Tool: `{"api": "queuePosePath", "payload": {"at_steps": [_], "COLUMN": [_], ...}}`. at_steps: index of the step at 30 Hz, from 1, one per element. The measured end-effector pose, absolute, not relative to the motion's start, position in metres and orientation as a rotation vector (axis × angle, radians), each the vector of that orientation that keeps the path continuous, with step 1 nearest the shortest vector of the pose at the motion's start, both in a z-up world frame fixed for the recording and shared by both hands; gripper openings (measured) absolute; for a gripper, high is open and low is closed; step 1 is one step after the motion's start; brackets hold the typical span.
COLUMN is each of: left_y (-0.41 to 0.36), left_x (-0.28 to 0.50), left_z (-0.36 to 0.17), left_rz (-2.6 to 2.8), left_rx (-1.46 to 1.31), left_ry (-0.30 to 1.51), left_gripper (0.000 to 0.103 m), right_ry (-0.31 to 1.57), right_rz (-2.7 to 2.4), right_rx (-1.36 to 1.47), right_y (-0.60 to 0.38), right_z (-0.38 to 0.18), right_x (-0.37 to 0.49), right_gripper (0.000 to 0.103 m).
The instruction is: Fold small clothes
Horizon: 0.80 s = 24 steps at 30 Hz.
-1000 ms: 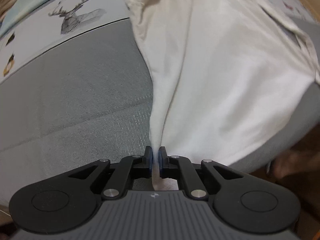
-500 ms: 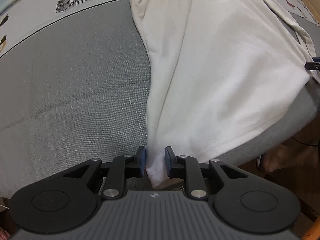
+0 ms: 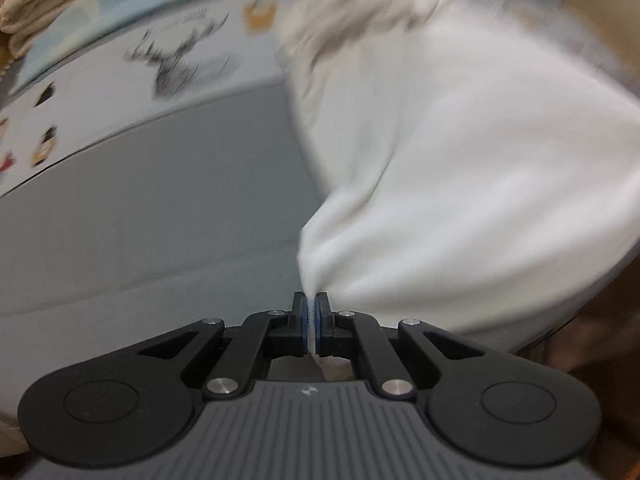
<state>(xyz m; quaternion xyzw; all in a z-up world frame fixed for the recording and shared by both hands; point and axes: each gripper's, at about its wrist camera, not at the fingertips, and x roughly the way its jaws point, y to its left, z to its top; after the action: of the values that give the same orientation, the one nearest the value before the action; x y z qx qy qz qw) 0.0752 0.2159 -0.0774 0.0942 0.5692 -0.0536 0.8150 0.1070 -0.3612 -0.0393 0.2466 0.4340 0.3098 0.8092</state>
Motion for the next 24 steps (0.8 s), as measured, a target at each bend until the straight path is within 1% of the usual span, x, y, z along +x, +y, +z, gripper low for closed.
{"api": "queuePosePath", "payload": {"at_steps": [2, 4, 5, 6, 8, 9, 10, 11, 12, 13, 15, 16, 18, 19, 22, 24], "left_y": [0.212, 0.207, 0.207, 0.207, 0.209, 0.210, 0.209, 0.206, 0.202, 0.198, 0.191, 0.187, 0.183, 0.183, 0.179, 0.173], "left_x": [0.077, 0.079, 0.080, 0.080, 0.084, 0.086, 0.088, 0.088, 0.090, 0.088, 0.086, 0.085, 0.088, 0.091, 0.101, 0.108], "left_z": [-0.088, -0.090, -0.089, -0.088, -0.086, -0.088, -0.091, -0.094, -0.100, -0.105, -0.119, -0.122, -0.117, -0.111, -0.088, -0.077], "left_rz": [-0.147, -0.156, -0.155, -0.148, -0.151, -0.154, -0.156, -0.156, -0.155, -0.156, -0.176, -0.182, -0.176, -0.164, -0.140, -0.115], "left_rx": [0.197, 0.205, 0.187, 0.162, 0.135, 0.128, 0.126, 0.135, 0.154, 0.179, 0.257, 0.291, 0.299, 0.283, 0.227, 0.213], "left_ry": [1.262, 1.269, 1.266, 1.262, 1.261, 1.268, 1.278, 1.293, 1.311, 1.331, 1.385, 1.394, 1.372, 1.349, 1.253, 1.209], "left_gripper": [0.005, 0.008, 0.012, 0.016, 0.017, 0.019, 0.019, 0.019, 0.019, 0.019, 0.019, 0.019, 0.019, 0.019, 0.021, 0.021], "right_ry": [1.047, 1.188, 1.216, 1.231, 1.234, 1.223, 1.218, 1.221, 1.234, 1.258, 1.303, 1.320, 1.303, 1.269, 1.060, 0.966], "right_rz": [0.584, 0.543, 0.539, 0.533, 0.532, 0.532, 0.526, 0.513, 0.505, 0.502, 0.518, 0.522, 0.501, 0.480, 0.319, 0.209], "right_rx": [0.378, 0.211, 0.125, 0.066, 0.058, 0.065, 0.052, 0.029, 0.008, -0.022, -0.098, -0.131, -0.132, -0.069, 0.118, 0.226], "right_y": [-0.354, -0.332, -0.321, -0.312, -0.302, -0.299, -0.295, -0.292, -0.290, -0.286, -0.276, -0.276, -0.279, -0.287, -0.322, -0.344], "right_z": [-0.055, -0.078, -0.084, -0.088, -0.088, -0.086, -0.084, -0.086, -0.092, -0.096, -0.104, -0.108, -0.105, -0.097, -0.063, -0.050], "right_x": [0.108, 0.107, 0.105, 0.105, 0.108, 0.109, 0.111, 0.111, 0.114, 0.114, 0.110, 0.108, 0.109, 0.114, 0.125, 0.130], "right_gripper": [0.002, 0.003, 0.003, 0.003, 0.007, 0.007, 0.010, 0.016, 0.018, 0.018, 0.008, 0.006, 0.006, 0.006, 0.007, 0.012]}}
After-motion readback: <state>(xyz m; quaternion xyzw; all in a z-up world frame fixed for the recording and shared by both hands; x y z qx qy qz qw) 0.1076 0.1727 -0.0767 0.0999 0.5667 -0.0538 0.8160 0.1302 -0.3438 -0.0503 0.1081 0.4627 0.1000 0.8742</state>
